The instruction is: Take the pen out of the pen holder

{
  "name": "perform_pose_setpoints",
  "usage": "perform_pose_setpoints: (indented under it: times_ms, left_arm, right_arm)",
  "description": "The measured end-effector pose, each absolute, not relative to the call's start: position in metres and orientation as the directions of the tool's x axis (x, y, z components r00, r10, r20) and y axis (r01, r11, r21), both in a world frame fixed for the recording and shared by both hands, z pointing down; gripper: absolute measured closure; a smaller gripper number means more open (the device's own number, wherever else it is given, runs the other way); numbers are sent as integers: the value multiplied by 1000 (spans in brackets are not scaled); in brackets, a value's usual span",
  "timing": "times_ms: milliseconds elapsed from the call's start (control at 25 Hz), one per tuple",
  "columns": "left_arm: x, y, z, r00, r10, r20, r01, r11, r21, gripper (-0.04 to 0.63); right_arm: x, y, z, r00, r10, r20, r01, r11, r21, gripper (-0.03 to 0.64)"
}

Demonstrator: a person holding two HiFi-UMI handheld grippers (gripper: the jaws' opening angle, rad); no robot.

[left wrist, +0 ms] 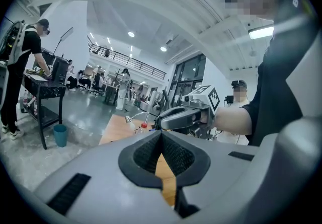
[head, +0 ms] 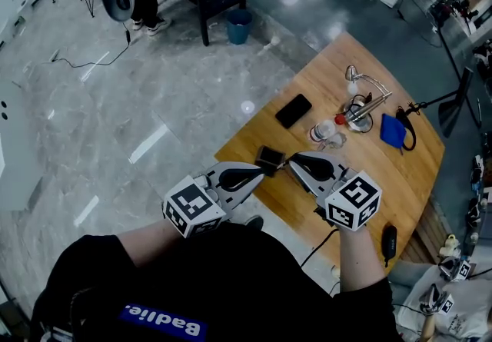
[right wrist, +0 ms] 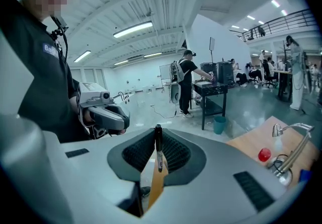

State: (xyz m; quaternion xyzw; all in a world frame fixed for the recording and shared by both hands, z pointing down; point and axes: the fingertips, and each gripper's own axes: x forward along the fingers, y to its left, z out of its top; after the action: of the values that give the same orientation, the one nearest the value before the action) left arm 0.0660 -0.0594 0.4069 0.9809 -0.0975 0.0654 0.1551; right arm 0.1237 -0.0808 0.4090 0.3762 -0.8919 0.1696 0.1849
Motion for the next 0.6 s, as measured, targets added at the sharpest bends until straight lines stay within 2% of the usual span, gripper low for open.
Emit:
perform_pose_setpoints:
  times_ms: [600]
  left_arm:
    - [78, -47, 402, 979, -136, 153, -176, -942, 285, 597]
  right_arm:
    - [100, -47, 406, -696, -597, 400, -704, 676, -217, 569]
